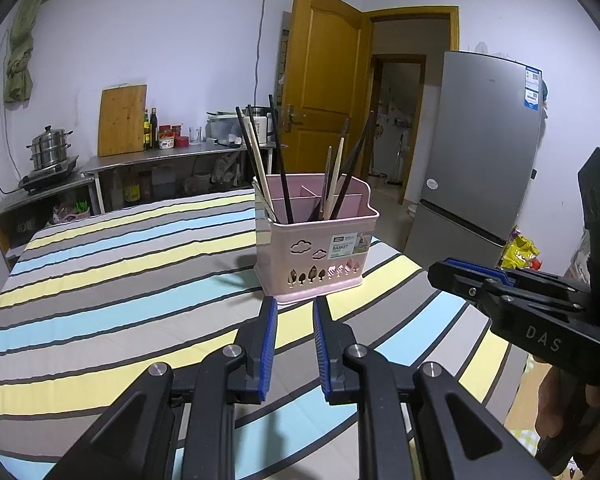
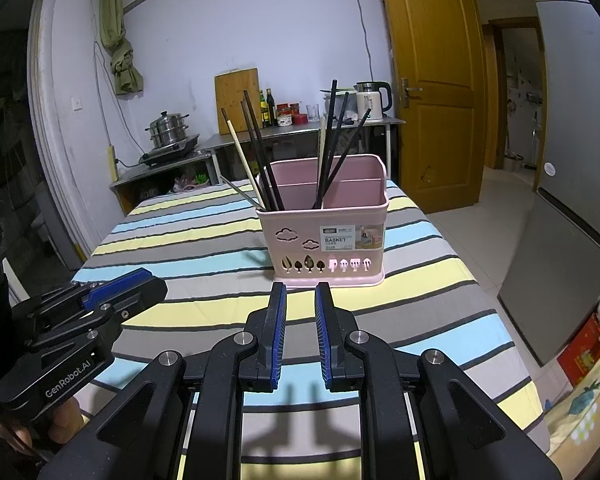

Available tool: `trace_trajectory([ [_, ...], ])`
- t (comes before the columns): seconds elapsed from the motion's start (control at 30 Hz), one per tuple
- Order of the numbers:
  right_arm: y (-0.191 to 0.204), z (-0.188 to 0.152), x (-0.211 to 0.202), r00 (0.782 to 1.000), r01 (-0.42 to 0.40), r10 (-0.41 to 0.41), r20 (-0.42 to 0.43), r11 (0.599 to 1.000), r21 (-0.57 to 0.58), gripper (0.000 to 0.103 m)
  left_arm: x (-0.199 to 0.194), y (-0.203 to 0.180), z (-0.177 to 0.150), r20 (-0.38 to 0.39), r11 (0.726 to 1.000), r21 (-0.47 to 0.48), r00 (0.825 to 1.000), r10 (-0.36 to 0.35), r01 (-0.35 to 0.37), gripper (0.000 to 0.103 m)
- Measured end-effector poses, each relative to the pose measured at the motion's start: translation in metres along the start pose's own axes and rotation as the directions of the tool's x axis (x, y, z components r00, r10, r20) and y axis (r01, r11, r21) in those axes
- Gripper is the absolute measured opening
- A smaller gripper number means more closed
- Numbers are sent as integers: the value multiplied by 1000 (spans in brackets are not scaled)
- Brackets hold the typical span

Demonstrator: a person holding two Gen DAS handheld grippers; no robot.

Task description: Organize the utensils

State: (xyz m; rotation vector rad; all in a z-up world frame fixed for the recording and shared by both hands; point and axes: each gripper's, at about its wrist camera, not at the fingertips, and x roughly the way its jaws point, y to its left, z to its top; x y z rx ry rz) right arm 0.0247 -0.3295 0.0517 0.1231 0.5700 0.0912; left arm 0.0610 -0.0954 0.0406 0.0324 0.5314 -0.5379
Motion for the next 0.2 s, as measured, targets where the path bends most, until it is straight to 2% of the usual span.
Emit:
trace_trajectory([
  [0.2,0,0,0,1000,1,-1,0,1000,-1,15,0,1,-1,5,1000,-6,1000,6,-6,17],
])
